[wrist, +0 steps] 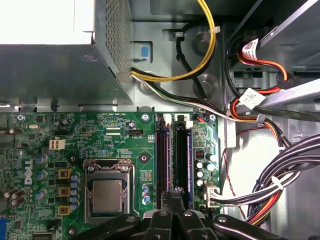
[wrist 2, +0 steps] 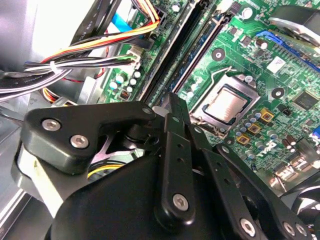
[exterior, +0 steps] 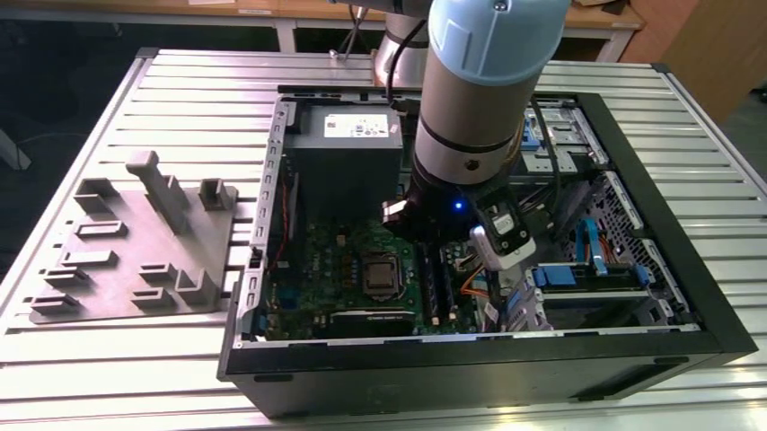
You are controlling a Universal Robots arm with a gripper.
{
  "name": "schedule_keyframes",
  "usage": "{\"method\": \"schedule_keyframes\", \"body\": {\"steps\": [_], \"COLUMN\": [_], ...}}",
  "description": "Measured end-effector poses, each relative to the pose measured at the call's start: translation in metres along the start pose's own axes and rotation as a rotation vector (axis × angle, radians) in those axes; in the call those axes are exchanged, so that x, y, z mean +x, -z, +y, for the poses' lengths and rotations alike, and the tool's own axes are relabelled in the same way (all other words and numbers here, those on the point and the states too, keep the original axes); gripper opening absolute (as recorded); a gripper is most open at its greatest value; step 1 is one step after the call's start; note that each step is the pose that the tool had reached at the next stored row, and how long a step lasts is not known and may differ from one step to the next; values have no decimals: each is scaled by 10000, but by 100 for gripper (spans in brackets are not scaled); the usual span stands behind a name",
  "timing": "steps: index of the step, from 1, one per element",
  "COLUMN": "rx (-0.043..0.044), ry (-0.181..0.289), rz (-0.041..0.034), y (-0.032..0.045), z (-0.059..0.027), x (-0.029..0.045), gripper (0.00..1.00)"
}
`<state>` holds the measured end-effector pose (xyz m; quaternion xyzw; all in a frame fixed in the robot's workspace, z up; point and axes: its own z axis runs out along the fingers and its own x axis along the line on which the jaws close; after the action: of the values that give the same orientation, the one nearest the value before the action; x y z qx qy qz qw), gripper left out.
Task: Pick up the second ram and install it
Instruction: 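Insert the second ram into the second slot, then press down the second ram until it locks into place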
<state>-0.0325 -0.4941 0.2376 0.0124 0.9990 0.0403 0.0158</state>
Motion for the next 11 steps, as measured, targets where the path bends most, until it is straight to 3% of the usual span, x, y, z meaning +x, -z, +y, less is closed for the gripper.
{"method": "schedule_keyframes", "body": {"steps": [11], "rx": [8], "ry": [0], "rz": [0], "y": [0], "z": [0], "x": [0], "gripper": [10]}}
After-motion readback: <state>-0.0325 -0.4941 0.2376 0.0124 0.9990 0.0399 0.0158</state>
